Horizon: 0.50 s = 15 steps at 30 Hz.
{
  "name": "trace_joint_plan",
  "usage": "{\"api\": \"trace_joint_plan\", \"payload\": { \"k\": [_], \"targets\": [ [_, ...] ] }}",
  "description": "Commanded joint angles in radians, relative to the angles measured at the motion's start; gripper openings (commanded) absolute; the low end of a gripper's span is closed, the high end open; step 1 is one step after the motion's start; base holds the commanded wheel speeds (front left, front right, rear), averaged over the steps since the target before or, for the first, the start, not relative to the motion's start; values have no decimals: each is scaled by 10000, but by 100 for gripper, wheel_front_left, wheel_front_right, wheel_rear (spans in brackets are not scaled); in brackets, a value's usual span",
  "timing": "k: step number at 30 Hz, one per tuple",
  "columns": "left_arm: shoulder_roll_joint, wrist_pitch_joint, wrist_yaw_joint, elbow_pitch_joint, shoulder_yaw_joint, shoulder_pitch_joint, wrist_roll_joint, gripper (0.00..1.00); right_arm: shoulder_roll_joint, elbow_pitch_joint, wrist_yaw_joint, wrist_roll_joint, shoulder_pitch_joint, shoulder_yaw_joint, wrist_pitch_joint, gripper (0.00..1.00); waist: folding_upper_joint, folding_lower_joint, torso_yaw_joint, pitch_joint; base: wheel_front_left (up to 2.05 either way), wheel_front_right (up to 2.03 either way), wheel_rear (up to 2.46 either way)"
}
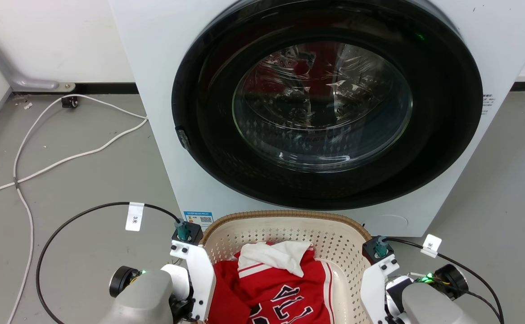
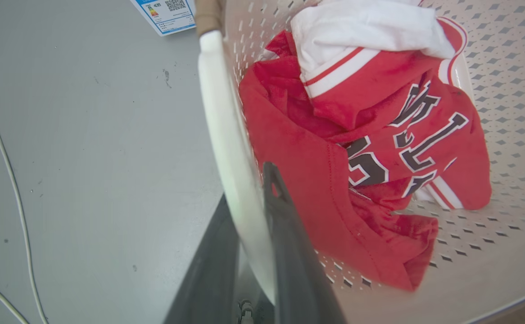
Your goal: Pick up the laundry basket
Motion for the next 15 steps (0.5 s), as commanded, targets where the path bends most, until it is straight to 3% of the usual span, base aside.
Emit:
{"api": "trace_joint_plan", "payload": {
  "k": [1,15],
  "targets": [
    [168,-31,29,-56,-95,-135,-11,0,-126,109,-4,19,-62,186,120,0,-1,0,-7,-5,0,0,0],
    [184,25,27,-108,-425,-189,-271,0,-120,181,-4,395,-237,603,212,0,-1,0,-62,77,0,0,0]
  ]
}}
